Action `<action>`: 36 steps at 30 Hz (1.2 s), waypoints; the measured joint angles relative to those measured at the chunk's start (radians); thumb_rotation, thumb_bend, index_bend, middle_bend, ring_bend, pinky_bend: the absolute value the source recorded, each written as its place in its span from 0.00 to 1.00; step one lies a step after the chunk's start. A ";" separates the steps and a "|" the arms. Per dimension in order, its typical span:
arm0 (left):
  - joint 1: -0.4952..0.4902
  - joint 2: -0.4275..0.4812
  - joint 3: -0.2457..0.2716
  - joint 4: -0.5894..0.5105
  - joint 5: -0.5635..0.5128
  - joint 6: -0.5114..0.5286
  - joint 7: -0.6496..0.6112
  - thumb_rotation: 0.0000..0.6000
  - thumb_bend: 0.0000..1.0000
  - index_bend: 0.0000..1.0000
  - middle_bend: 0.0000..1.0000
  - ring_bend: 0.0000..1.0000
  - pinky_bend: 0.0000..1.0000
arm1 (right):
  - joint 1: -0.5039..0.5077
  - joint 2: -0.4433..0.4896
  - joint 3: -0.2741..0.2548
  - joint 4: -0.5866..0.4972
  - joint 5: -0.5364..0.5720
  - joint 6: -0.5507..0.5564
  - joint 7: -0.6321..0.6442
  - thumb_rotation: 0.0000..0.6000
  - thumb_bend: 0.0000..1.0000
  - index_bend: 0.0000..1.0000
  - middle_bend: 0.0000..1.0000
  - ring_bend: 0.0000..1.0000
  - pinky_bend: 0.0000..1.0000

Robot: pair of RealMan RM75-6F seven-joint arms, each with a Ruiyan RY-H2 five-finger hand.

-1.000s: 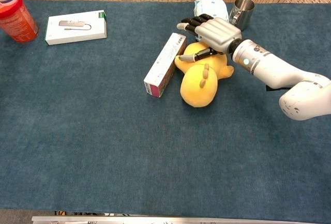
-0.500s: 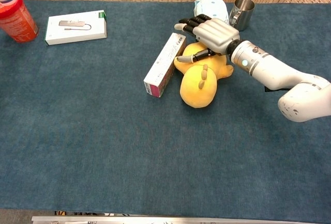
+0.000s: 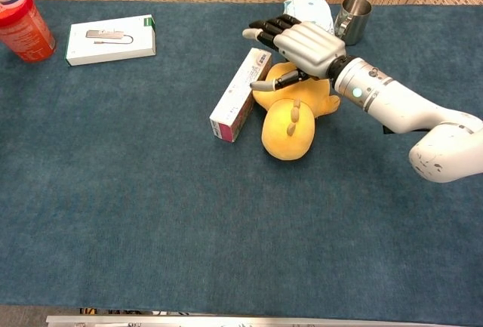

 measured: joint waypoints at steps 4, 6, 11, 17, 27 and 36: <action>-0.001 0.003 0.001 -0.006 0.007 0.002 0.002 1.00 0.15 0.09 0.06 0.01 0.03 | -0.014 0.059 0.010 -0.095 0.001 0.035 -0.025 0.08 0.00 0.00 0.00 0.00 0.00; -0.002 0.005 0.001 -0.009 0.009 0.002 0.002 1.00 0.15 0.09 0.06 0.01 0.03 | -0.028 0.102 0.016 -0.157 0.006 0.053 -0.046 0.13 0.00 0.00 0.00 0.00 0.00; -0.008 0.006 -0.001 -0.009 0.010 -0.005 0.002 1.00 0.15 0.09 0.06 0.01 0.03 | -0.080 0.232 0.024 -0.327 0.042 0.081 -0.136 0.49 0.00 0.00 0.00 0.00 0.00; -0.019 0.005 -0.004 -0.007 0.012 -0.018 0.002 1.00 0.15 0.09 0.06 0.01 0.03 | -0.191 0.438 0.014 -0.566 0.105 0.131 -0.265 0.74 0.00 0.00 0.00 0.00 0.00; -0.044 -0.003 -0.013 -0.013 0.021 -0.034 0.030 1.00 0.15 0.09 0.06 0.01 0.03 | -0.397 0.662 -0.038 -0.749 0.126 0.308 -0.322 0.87 0.00 0.00 0.00 0.00 0.00; -0.050 -0.007 -0.013 -0.024 0.026 -0.032 0.046 1.00 0.15 0.09 0.06 0.01 0.03 | -0.551 0.735 -0.088 -0.774 0.095 0.450 -0.243 1.00 0.00 0.00 0.00 0.00 0.00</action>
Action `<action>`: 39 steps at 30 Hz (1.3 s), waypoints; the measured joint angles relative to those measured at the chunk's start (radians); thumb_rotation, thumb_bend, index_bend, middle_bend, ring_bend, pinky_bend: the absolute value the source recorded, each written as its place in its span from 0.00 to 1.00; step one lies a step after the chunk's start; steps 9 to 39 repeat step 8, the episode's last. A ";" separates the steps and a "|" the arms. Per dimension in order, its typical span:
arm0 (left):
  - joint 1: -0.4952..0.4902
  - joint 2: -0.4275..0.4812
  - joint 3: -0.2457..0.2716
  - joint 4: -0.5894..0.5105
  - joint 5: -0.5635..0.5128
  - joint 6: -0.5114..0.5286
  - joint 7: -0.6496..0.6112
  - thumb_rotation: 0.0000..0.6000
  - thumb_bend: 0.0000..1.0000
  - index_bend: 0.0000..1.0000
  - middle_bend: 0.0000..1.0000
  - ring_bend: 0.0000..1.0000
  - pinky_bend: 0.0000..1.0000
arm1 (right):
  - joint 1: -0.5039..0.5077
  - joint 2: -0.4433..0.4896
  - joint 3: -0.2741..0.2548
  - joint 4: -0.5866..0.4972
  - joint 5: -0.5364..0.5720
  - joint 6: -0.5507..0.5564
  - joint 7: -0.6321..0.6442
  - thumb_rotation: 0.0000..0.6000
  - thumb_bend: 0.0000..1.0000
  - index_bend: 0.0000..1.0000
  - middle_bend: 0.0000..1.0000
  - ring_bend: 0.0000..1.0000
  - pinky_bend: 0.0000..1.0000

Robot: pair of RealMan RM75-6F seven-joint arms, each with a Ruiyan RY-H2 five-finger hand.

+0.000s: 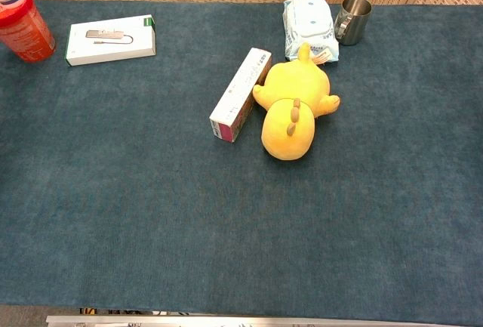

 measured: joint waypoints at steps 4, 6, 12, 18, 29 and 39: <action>-0.002 0.000 0.004 -0.006 0.005 -0.001 0.003 1.00 0.15 0.09 0.06 0.01 0.03 | -0.056 0.022 -0.012 -0.003 -0.002 0.031 0.034 1.00 0.00 0.00 0.00 0.00 0.00; -0.002 0.001 0.006 -0.010 0.009 0.000 0.007 1.00 0.15 0.09 0.06 0.01 0.03 | -0.084 0.026 -0.019 -0.001 -0.007 0.050 0.048 1.00 0.00 0.00 0.00 0.00 0.00; -0.002 0.001 0.007 -0.011 0.009 0.000 0.008 1.00 0.15 0.09 0.06 0.01 0.03 | -0.103 0.026 -0.023 0.002 -0.014 0.066 0.056 1.00 0.00 0.00 0.00 0.00 0.00; -0.002 0.001 0.007 -0.011 0.009 0.000 0.008 1.00 0.15 0.09 0.06 0.01 0.03 | -0.103 0.026 -0.023 0.002 -0.014 0.066 0.056 1.00 0.00 0.00 0.00 0.00 0.00; -0.002 0.001 0.007 -0.011 0.009 0.000 0.008 1.00 0.15 0.09 0.06 0.01 0.03 | -0.103 0.026 -0.023 0.002 -0.014 0.066 0.056 1.00 0.00 0.00 0.00 0.00 0.00; -0.002 0.001 0.007 -0.011 0.009 0.000 0.008 1.00 0.15 0.09 0.06 0.01 0.03 | -0.103 0.026 -0.023 0.002 -0.014 0.066 0.056 1.00 0.00 0.00 0.00 0.00 0.00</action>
